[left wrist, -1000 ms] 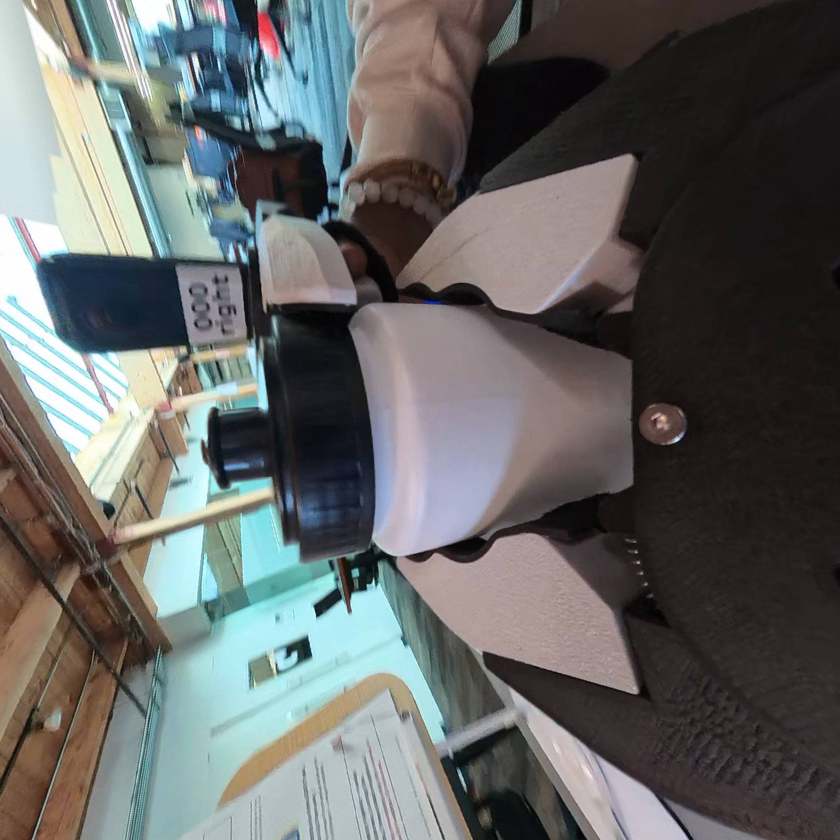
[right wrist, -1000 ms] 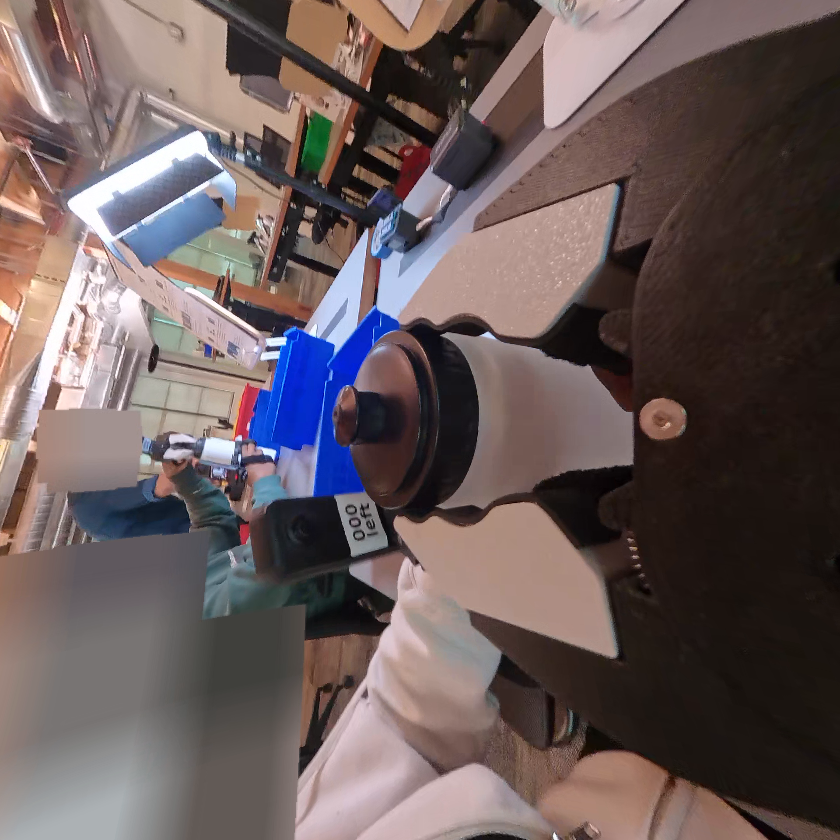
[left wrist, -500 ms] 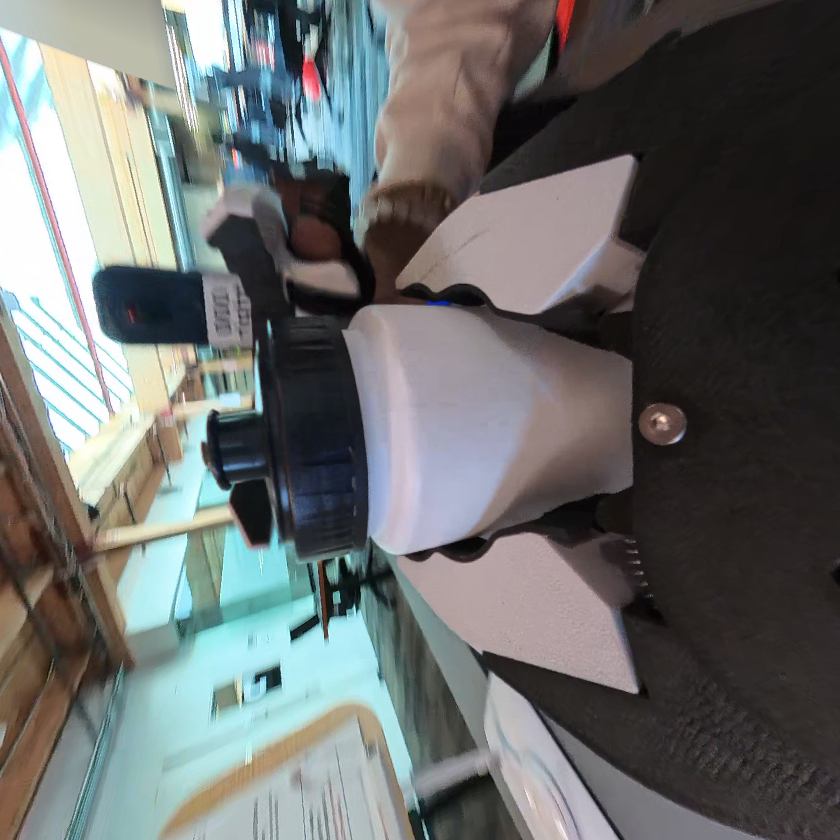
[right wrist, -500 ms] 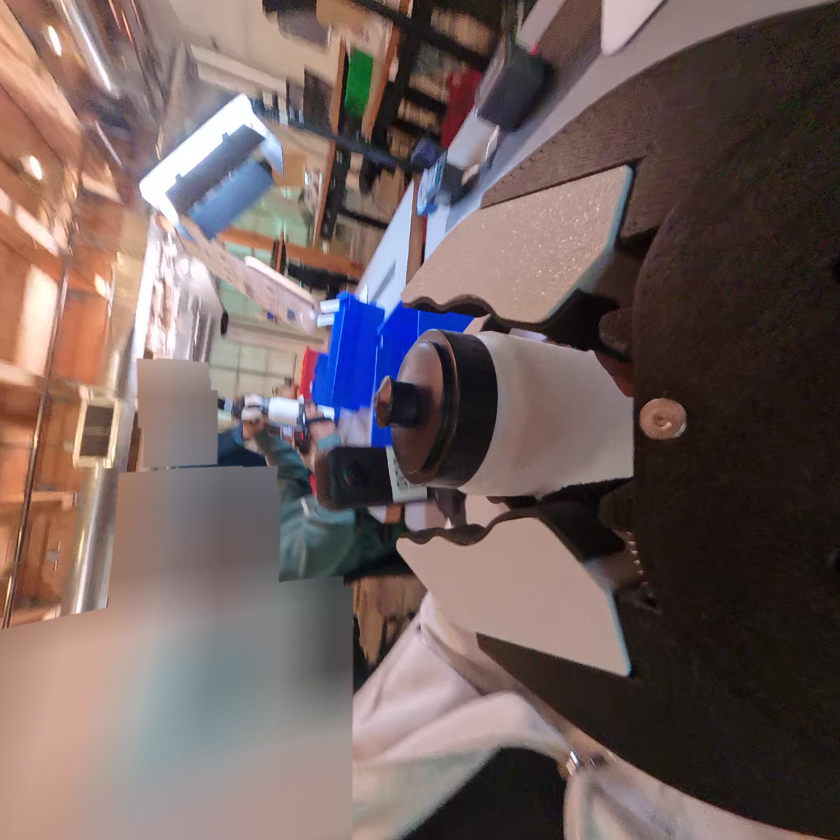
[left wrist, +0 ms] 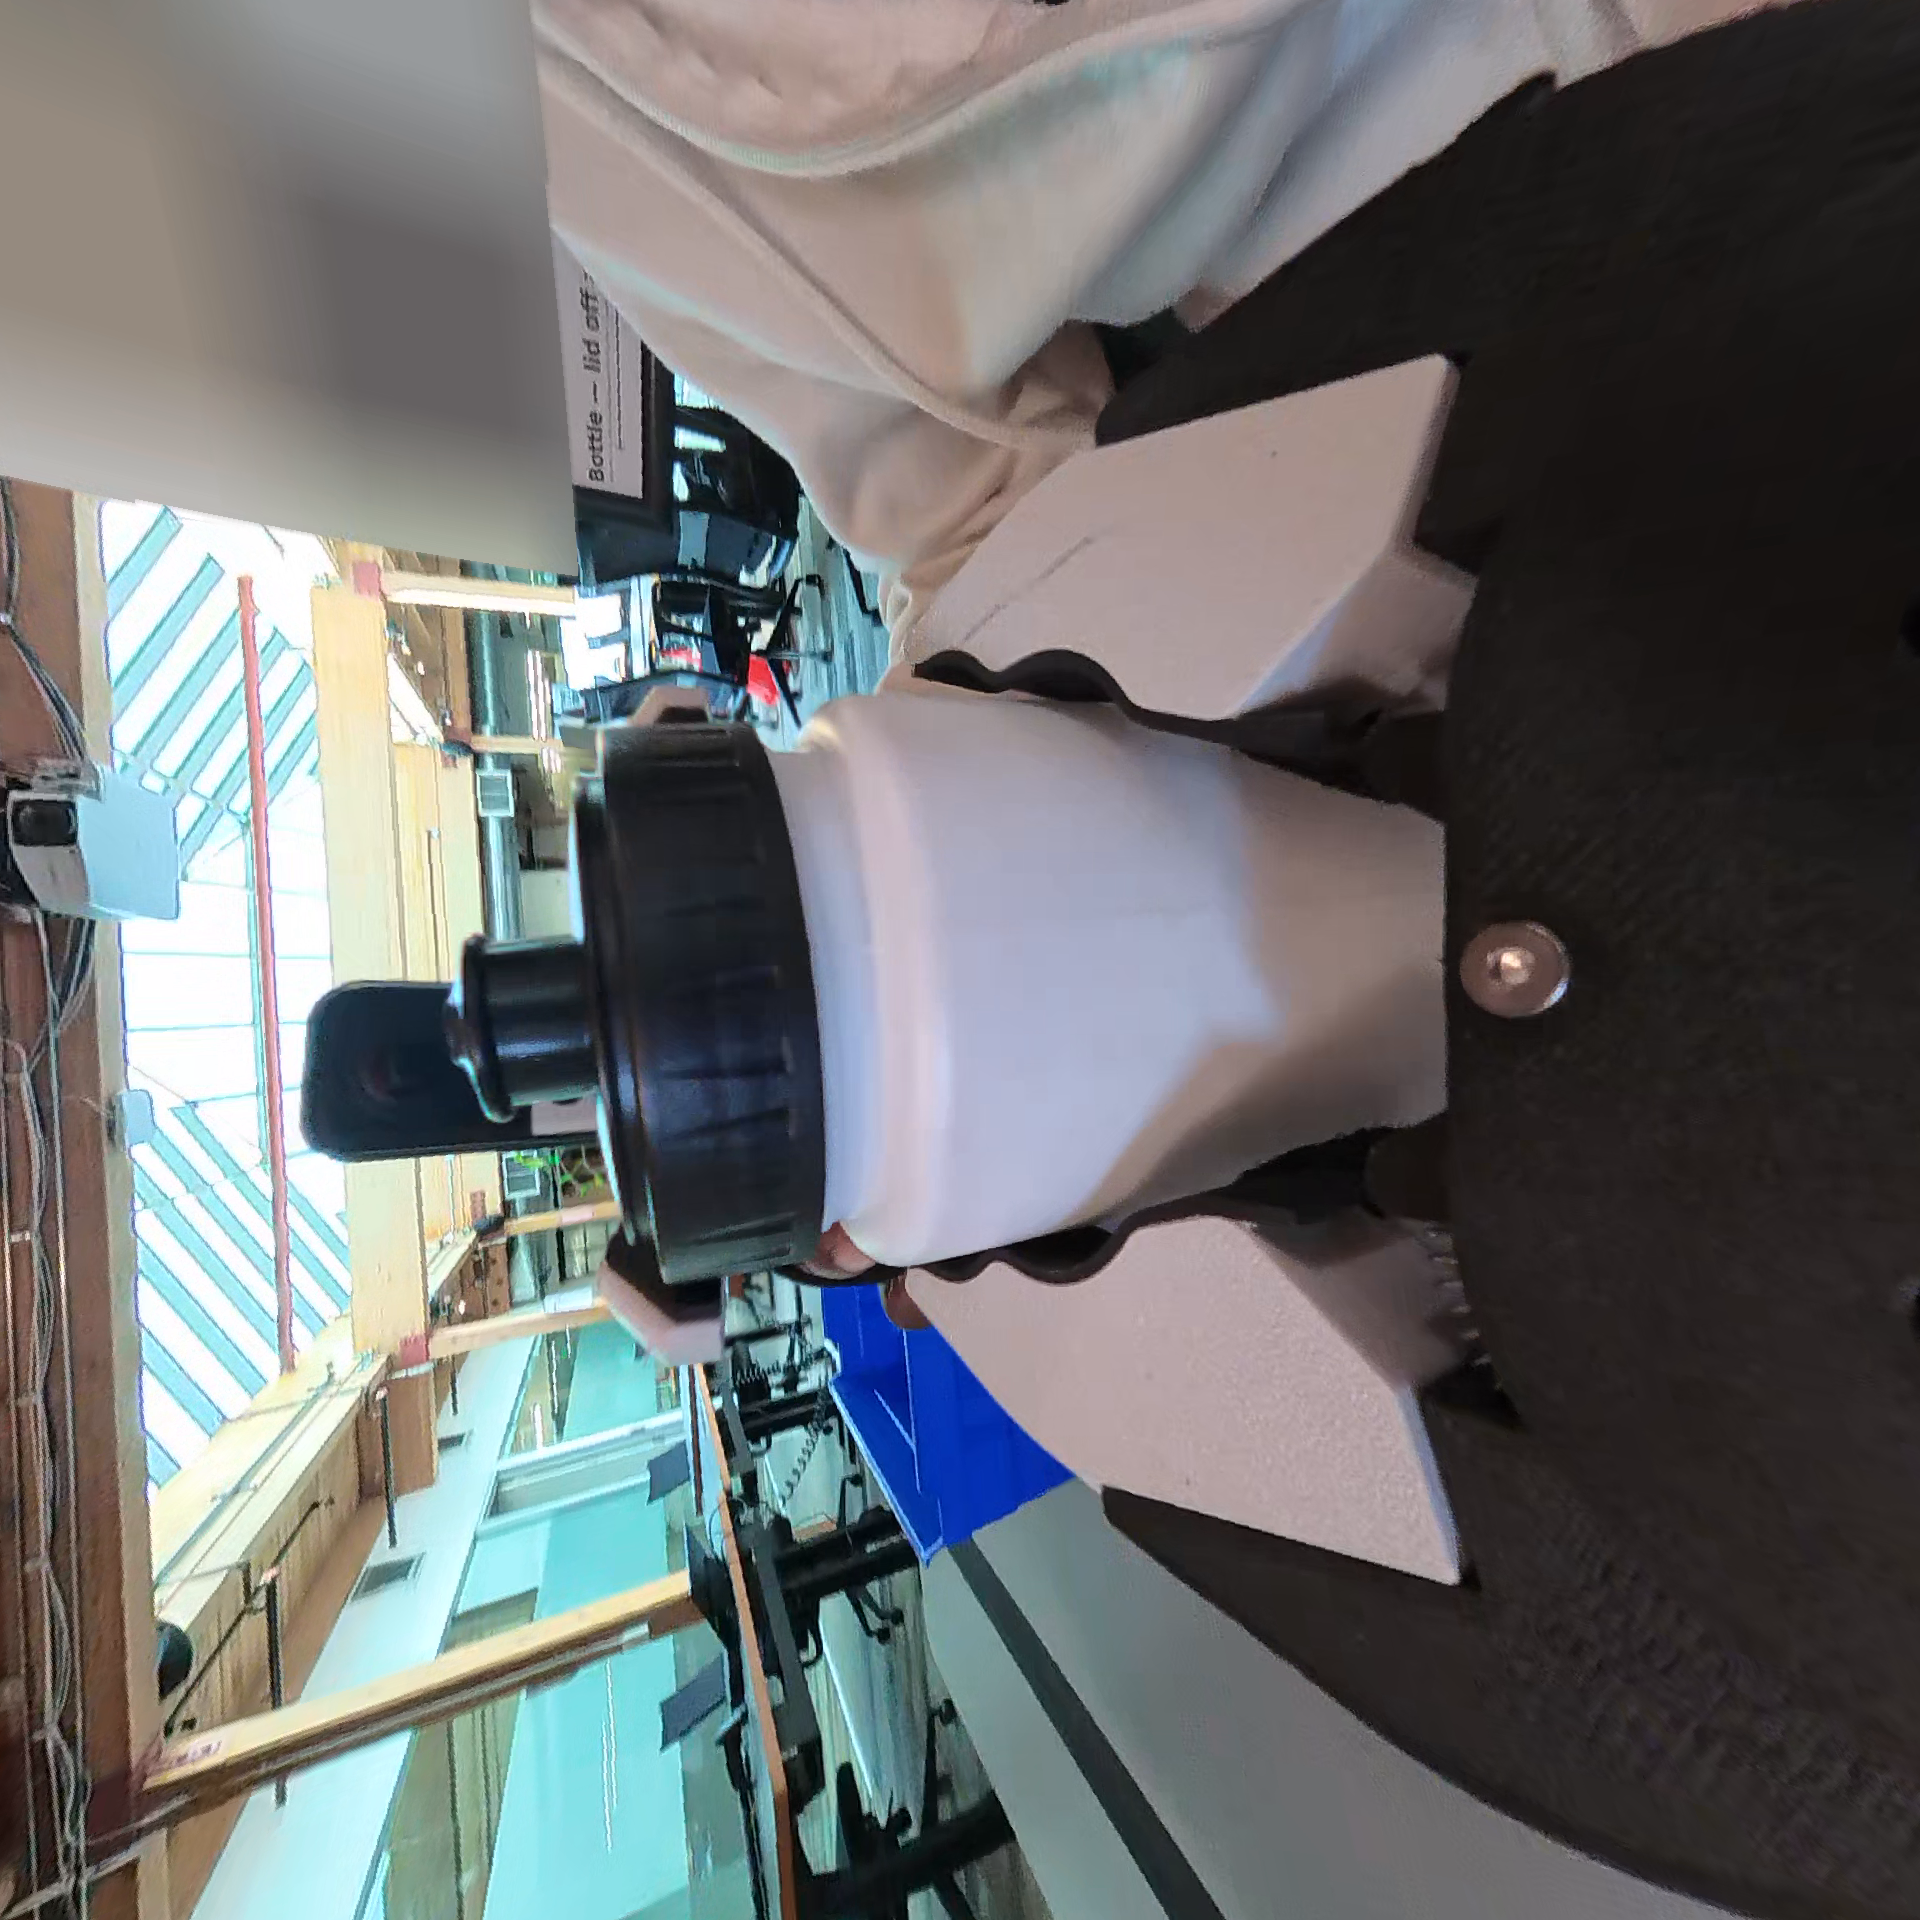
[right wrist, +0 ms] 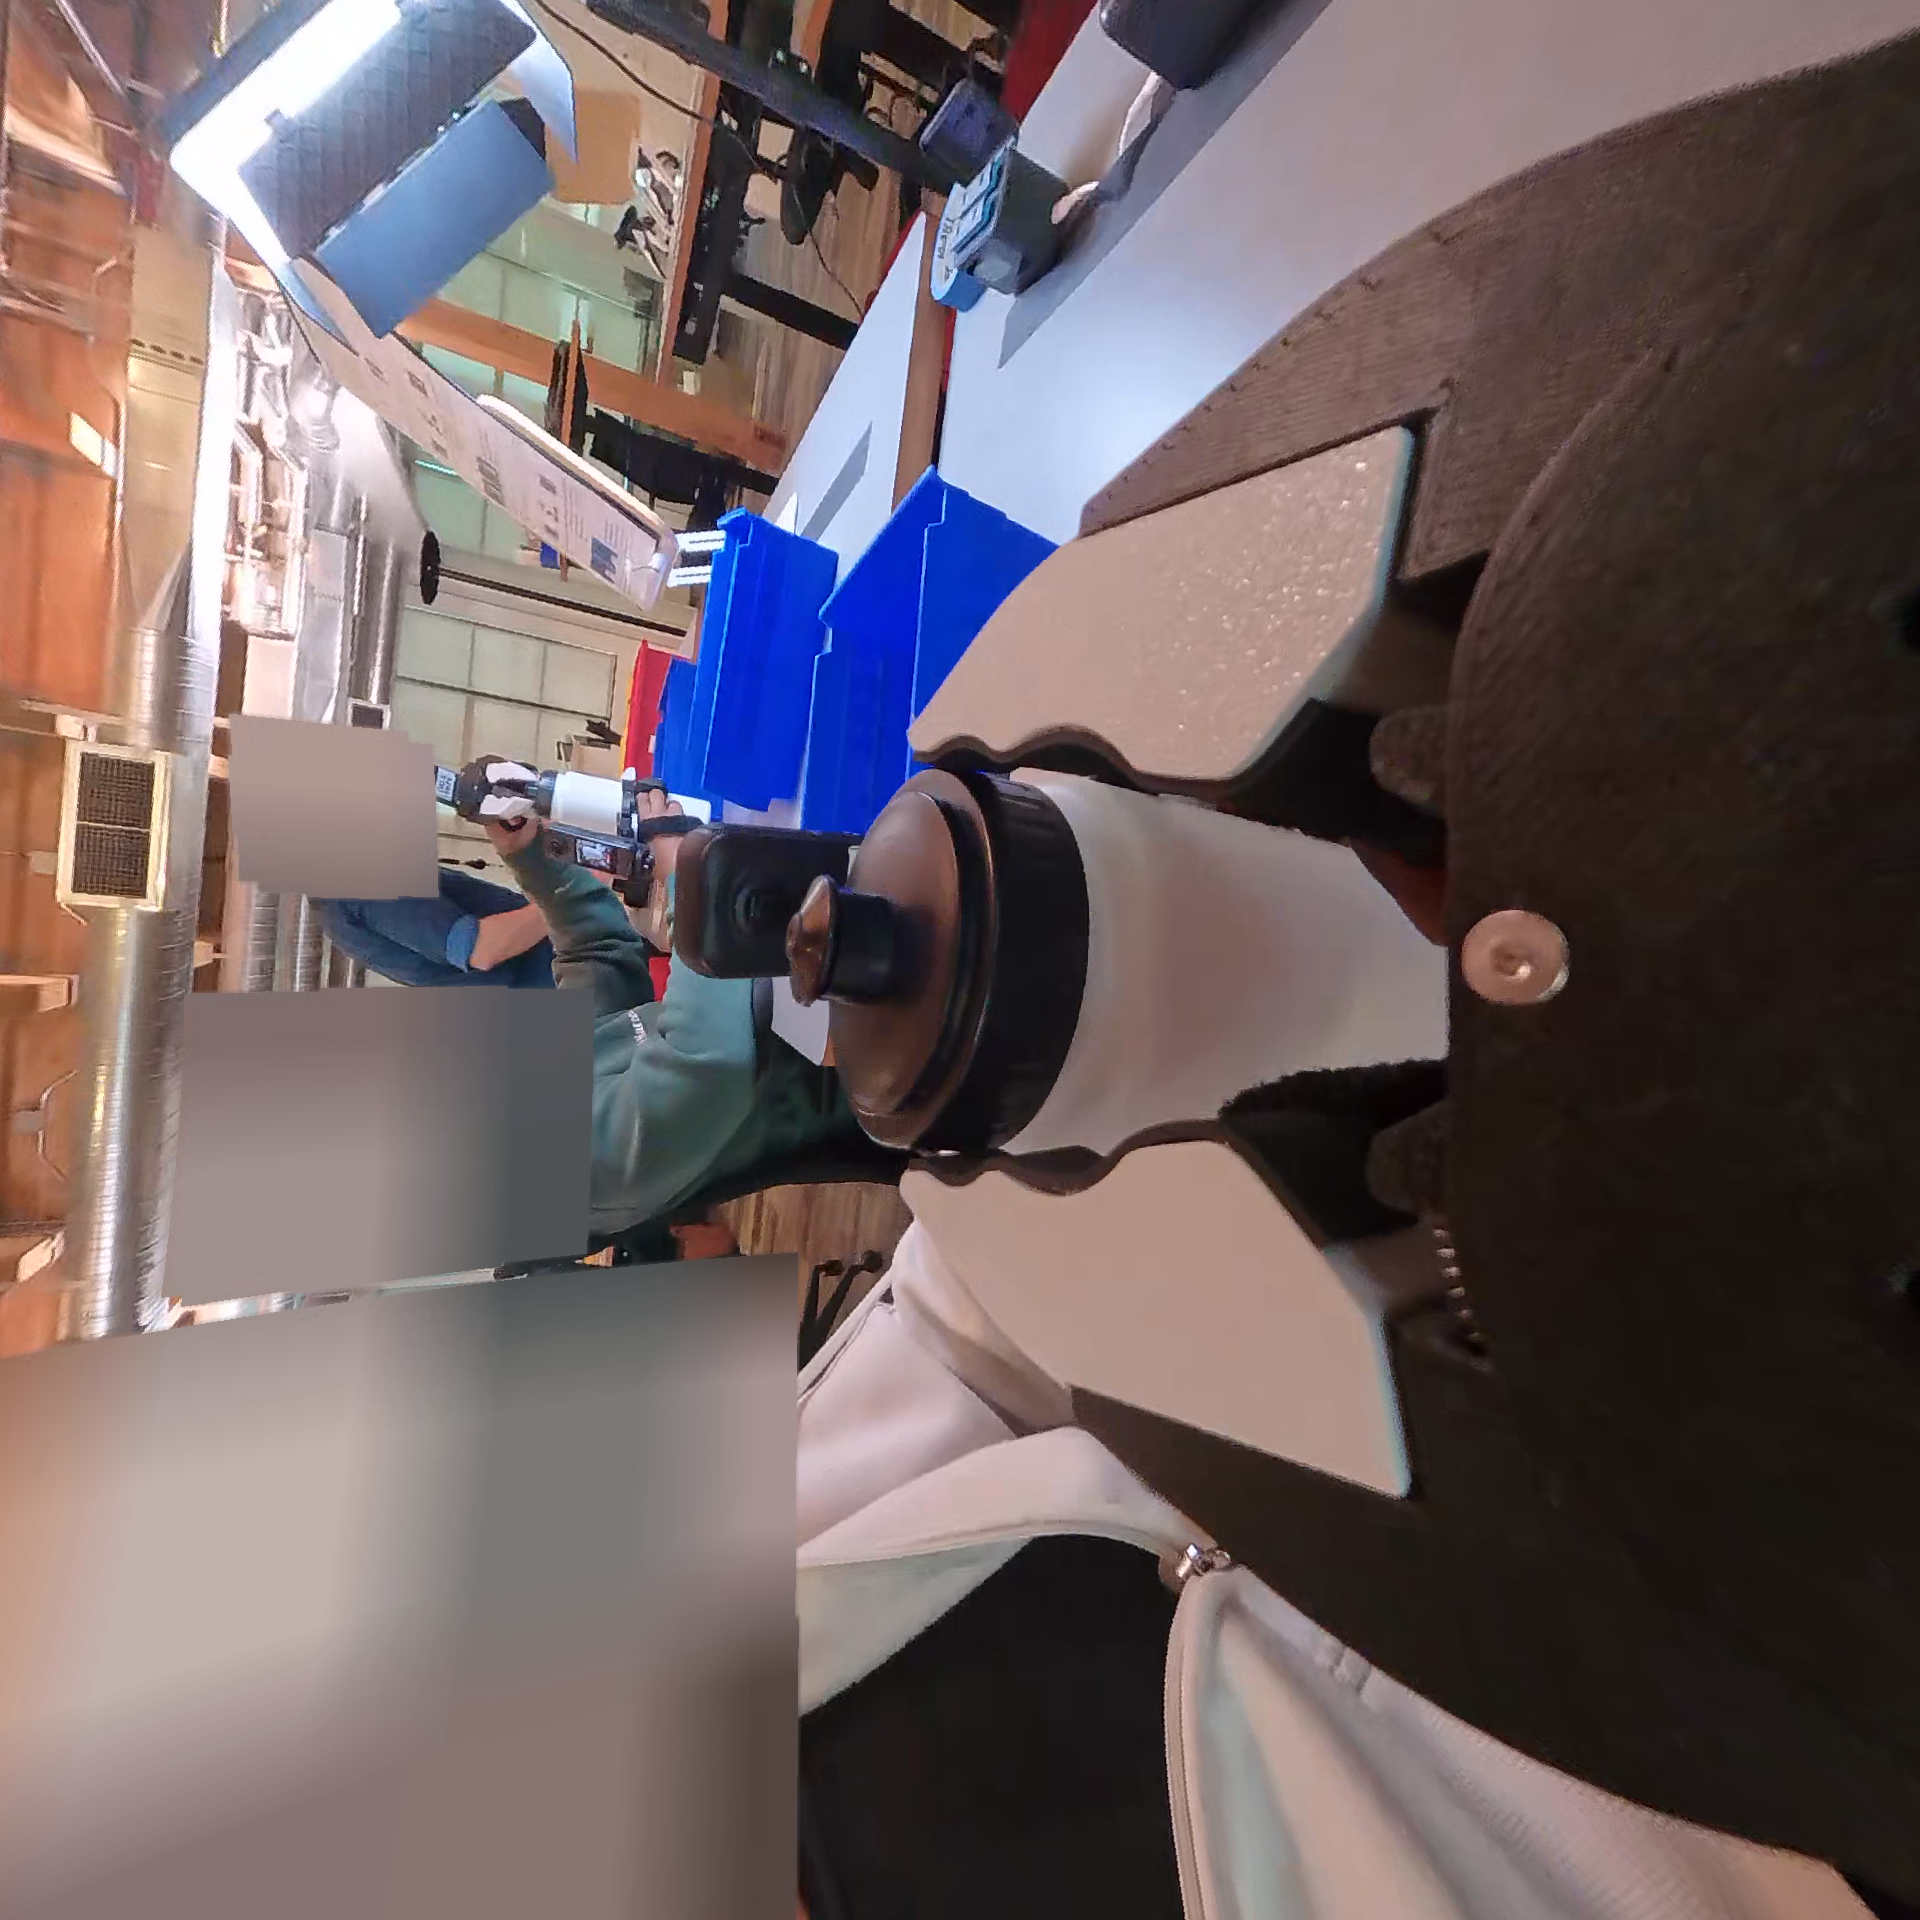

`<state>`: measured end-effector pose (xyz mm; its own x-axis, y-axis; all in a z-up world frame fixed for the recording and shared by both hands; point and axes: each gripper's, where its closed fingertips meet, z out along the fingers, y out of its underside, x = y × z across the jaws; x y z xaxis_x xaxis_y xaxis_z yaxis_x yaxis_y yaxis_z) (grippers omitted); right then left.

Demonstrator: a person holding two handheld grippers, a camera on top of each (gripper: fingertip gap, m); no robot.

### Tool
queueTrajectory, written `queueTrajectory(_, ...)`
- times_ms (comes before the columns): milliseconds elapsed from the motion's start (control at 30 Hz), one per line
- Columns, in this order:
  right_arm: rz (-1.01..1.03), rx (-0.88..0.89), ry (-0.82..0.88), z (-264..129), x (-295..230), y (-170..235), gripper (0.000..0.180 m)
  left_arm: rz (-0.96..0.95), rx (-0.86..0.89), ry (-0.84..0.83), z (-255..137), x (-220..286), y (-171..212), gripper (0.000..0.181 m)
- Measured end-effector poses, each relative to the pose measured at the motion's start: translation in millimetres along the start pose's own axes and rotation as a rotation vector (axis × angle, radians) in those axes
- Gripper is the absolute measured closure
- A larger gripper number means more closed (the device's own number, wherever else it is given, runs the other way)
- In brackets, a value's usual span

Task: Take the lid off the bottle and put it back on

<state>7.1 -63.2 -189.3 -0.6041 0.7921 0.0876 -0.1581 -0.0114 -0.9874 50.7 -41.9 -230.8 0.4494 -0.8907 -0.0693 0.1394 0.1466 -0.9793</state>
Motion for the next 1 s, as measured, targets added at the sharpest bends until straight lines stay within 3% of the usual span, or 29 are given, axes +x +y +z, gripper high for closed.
queueTrajectory(167,-0.054,0.076,0.172,-5,22,-12,0.082,0.113,-0.023,-0.299,-1,-34,2,0.08)
queueTrajectory(300,-0.198,-0.005,0.35,-6,36,-10,0.09,0.224,-0.067,-0.459,-6,-51,6,0.08)
queueTrajectory(367,-0.161,-0.116,0.371,-2,39,5,0.104,0.223,-0.061,-0.465,-6,-51,6,0.081)
queueTrajectory(567,-0.075,-0.1,0.228,-3,24,4,0.104,0.213,-0.048,-0.34,1,-35,5,0.081)
queueTrajectory(700,-0.034,-0.026,0.116,-4,13,-2,0.104,0.202,-0.034,-0.235,5,-22,5,0.081)
queueTrajectory(833,0.027,0.157,0.004,-12,0,-29,0.105,0.137,-0.022,-0.161,5,-14,5,0.081)
queueTrajectory(1000,-0.065,0.18,0.262,-43,31,-50,0.104,0.151,-0.022,-0.202,3,-20,5,0.081)
